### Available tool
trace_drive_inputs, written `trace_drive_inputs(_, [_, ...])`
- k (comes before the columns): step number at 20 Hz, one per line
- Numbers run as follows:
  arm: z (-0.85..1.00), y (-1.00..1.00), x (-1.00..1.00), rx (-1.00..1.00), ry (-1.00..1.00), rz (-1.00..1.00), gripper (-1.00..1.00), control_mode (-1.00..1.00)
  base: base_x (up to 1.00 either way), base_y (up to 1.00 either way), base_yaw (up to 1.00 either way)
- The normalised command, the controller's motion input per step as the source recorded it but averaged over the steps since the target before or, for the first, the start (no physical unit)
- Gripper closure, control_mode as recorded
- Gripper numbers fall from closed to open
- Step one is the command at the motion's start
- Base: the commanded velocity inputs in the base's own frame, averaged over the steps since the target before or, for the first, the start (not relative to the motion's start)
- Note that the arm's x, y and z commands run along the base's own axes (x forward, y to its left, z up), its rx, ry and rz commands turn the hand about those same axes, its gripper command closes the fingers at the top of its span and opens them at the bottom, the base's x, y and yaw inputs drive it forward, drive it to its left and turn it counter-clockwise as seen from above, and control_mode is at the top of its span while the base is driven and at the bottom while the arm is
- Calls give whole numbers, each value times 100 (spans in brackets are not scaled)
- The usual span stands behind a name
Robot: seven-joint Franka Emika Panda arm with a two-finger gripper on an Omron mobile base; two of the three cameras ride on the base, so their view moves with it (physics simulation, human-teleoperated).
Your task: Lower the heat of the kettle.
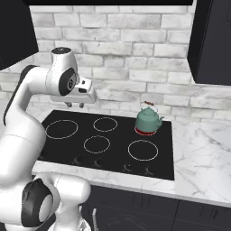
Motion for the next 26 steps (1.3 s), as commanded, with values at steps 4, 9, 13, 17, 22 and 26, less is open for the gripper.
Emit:
trace_drive_inputs(4, [-4, 0, -1, 0, 0, 0, -100, -100, 0, 0, 0])
trace_drive_inputs(9, [-7, -19, -24, 2, -3, 8, -100, -100, 0, 0, 0])
trace_drive_inputs(13, [-11, -38, -36, 1, -5, 35, -100, -100, 0, 0, 0])
trace_drive_inputs(17, [-43, -47, -8, -5, 0, 46, -100, -100, 0, 0, 0])
trace_drive_inputs(22, [-67, -42, -7, -17, -7, 48, -100, -100, 0, 0, 0])
trace_drive_inputs(26, [-53, -53, -2, -15, -15, 49, -100, -100, 0, 0, 0])
